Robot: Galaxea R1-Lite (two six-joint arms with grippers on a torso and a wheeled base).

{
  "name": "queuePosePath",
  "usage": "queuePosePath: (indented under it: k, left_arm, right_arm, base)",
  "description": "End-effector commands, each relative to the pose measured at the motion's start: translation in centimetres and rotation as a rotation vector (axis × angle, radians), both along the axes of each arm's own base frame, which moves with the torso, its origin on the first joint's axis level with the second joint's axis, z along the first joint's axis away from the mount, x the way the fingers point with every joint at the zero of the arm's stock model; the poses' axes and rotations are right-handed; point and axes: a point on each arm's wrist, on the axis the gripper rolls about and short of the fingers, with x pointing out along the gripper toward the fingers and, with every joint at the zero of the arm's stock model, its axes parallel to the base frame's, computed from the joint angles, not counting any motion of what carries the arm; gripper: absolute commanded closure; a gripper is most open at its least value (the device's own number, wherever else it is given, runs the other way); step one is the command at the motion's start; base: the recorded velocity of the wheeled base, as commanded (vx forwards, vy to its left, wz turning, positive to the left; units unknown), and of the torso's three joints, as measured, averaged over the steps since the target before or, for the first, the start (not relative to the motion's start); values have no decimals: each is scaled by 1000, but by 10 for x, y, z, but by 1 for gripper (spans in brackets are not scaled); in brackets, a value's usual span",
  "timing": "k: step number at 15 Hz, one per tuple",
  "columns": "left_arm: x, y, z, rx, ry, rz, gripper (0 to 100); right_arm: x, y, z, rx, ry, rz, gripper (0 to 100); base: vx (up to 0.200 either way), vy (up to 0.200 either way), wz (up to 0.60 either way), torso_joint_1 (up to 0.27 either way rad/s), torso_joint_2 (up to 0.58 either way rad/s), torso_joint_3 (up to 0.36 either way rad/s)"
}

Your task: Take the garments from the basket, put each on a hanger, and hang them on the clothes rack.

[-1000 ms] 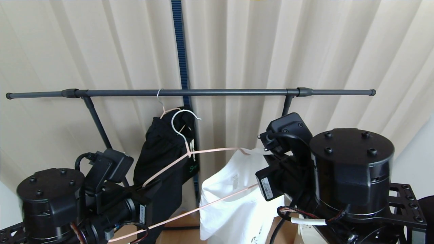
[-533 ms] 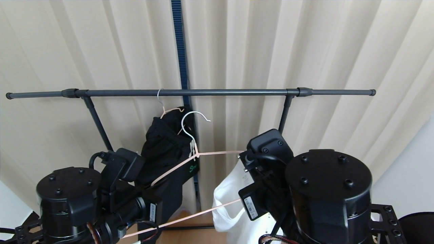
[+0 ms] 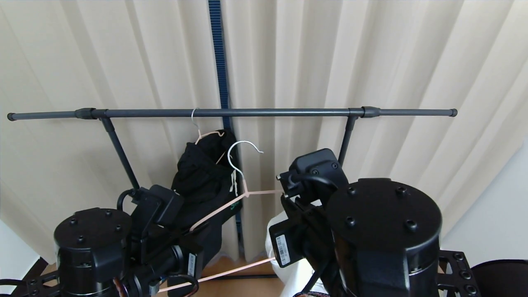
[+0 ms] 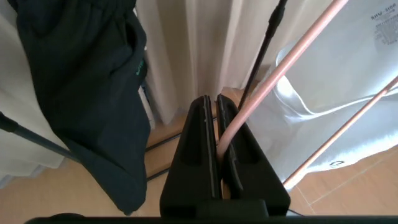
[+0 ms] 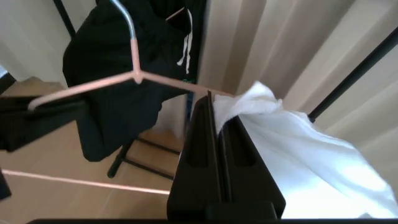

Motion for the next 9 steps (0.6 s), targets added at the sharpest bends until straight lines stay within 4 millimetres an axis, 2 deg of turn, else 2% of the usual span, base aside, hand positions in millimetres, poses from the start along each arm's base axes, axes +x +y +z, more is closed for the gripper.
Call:
queuePosePath:
  k: [1,5,9]
  left_arm:
    - [-6,-1,0,-12,-15,-25,100]
    - [-11,-2,-1,-28,-36,-51,100]
    - [-15,-5,-2,-43,-52,-74,100]
  right_arm:
    - [5,2,6,26,-8,-15,100]
    - [22,-2,15,87,-15,-71,100]
    - [22,-4,19,105,-18,-74,100]
  base:
    - [0,0,0,0,0,0]
    - [0,0,0,0,0,0]
    - [0,0,0,0,0,0]
